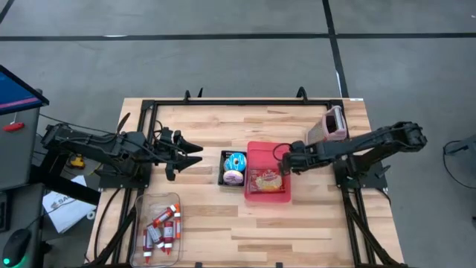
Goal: Pick & Place Food Item
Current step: Adjust the bins, then return to Home Position
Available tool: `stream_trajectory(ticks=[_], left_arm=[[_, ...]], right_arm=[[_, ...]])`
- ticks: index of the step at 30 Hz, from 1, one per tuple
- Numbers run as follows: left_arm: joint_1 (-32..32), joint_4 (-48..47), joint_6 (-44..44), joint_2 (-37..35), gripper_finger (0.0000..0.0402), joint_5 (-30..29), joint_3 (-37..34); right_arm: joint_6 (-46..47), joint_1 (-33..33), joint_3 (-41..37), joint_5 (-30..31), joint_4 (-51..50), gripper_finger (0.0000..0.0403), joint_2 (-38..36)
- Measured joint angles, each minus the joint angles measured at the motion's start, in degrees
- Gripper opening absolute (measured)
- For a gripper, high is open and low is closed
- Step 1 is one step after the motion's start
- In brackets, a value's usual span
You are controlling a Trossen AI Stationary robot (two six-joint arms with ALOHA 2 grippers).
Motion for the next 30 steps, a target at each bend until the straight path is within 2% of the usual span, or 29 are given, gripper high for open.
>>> stream_trajectory(ticks=[10, 15, 20, 26, 30], left_arm=[[-0.5, -0.1, -0.1, 0.0, 0.0214, 0.0, 0.0], [-0.6, -2.2, -0.1, 0.0, 0.0214, 0.0, 0.1], [-0.6, -9.4, 2.6, -1.7, 0.0214, -0.5, 0.1], [-0.4, -13.4, 9.4, -8.8, 0.0214, -1.2, -2.8], [-0.4, -13.2, 12.7, -15.8, 0.0214, -1.5, -7.5]], right_arm=[[-5.0, -2.7, 0.0, -3.5, 10.2, 0.0002, 5.1], [-4.8, -1.6, 0.0, -3.4, 9.3, 0.0001, 5.6], [-3.5, 2.0, 0.0, 0.9, 4.5, 0.0002, -2.3], [6.6, 12.0, 0.0, 8.9, -3.6, 0.0022, -14.7], [15.2, 19.6, 0.0, 16.2, -4.6, 0.0034, -18.8]])
